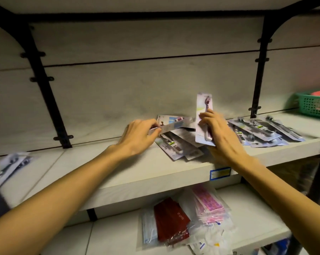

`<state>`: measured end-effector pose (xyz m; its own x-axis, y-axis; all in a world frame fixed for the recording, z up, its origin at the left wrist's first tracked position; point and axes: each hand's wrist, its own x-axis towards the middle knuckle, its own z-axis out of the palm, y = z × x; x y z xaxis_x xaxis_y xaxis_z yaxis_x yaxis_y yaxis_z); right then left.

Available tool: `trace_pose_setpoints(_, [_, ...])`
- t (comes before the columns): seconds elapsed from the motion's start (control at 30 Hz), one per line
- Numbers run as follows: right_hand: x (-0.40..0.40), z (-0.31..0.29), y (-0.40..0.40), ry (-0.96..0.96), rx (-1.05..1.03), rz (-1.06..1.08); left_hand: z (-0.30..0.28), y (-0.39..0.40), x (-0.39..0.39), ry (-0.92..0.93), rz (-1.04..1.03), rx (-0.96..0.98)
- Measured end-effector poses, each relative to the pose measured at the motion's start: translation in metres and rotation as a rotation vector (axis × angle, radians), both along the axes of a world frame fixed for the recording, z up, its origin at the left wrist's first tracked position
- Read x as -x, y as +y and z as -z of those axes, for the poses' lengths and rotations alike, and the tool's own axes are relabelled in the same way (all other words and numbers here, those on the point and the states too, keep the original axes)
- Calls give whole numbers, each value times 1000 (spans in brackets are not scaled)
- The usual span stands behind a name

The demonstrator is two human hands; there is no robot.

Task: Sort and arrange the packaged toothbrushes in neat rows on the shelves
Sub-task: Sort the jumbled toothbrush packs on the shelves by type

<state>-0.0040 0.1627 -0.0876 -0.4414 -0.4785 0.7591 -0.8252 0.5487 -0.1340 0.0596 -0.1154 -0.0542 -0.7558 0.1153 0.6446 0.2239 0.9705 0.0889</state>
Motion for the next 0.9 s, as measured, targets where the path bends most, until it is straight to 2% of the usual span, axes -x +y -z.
trace_pose_setpoints(0.13, [-40, -11, -27, 51, 103, -110, 9, -21, -46, -15, -133, -98])
trace_pose_setpoints(0.23, [-66, -10, -47, 60, 110, -108, 6, -36, -86, -39, -142, -375])
trace_pose_setpoints(0.33, [-98, -4, -71, 120, 82, -161, 2, -47, -136, -112, -27, -669])
trace_pose_setpoints(0.47, [-150, 0, -119, 235, 140, -271, 5, -65, -209, -64, 19, -557])
trace_pose_setpoints(0.6, [-215, -1, -177, 335, 140, -375, 0, -102, -289, -62, 135, -533])
trace_pose_setpoints(0.7, [-264, -1, -221, 334, 117, -416, -3, -138, -351, -29, 173, -626])
trace_pose_setpoints(0.9, [-346, 15, -307, 369, -20, -497, 14, -219, -452, -20, -32, -843])
